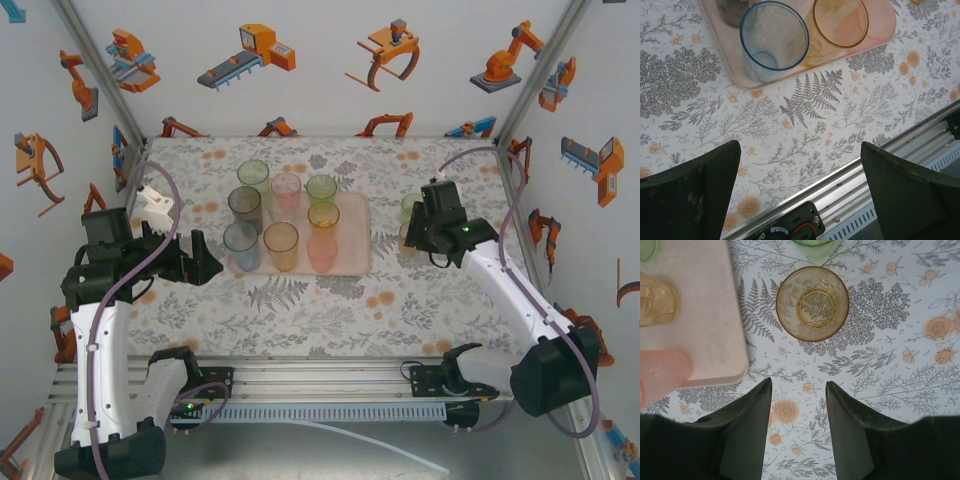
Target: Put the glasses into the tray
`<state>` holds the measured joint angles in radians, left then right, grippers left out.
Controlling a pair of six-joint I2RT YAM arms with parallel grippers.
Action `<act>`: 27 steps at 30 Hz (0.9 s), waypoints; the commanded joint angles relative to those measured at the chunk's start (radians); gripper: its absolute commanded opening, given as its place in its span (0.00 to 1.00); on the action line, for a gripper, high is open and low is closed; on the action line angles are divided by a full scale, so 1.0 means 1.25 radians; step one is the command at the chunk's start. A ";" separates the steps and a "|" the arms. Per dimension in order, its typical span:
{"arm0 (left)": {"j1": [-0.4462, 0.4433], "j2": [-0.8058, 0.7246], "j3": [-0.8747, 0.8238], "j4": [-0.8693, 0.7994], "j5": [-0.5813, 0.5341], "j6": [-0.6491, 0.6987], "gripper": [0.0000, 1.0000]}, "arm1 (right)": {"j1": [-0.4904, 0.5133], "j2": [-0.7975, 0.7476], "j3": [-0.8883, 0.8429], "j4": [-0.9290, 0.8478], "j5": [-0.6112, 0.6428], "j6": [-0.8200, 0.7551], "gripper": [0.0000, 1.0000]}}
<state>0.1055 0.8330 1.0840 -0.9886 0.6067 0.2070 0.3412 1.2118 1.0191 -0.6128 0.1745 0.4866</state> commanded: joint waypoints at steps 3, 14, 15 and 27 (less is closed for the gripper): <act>0.004 -0.005 -0.002 -0.003 0.022 -0.002 0.97 | -0.021 0.033 0.054 -0.038 0.053 -0.040 0.47; 0.009 -0.012 -0.006 -0.003 0.021 -0.004 0.97 | -0.119 0.202 0.116 -0.023 -0.029 -0.075 0.44; 0.009 -0.013 -0.005 -0.004 0.021 -0.004 0.97 | -0.125 0.213 0.115 -0.015 -0.044 -0.076 0.43; 0.011 -0.014 -0.009 -0.003 0.023 -0.004 0.97 | -0.147 0.300 0.126 0.024 -0.072 -0.079 0.36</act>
<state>0.1131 0.8253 1.0840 -0.9882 0.6071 0.2070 0.1654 1.5665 1.1492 -0.5980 0.0929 0.3992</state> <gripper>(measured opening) 0.972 0.365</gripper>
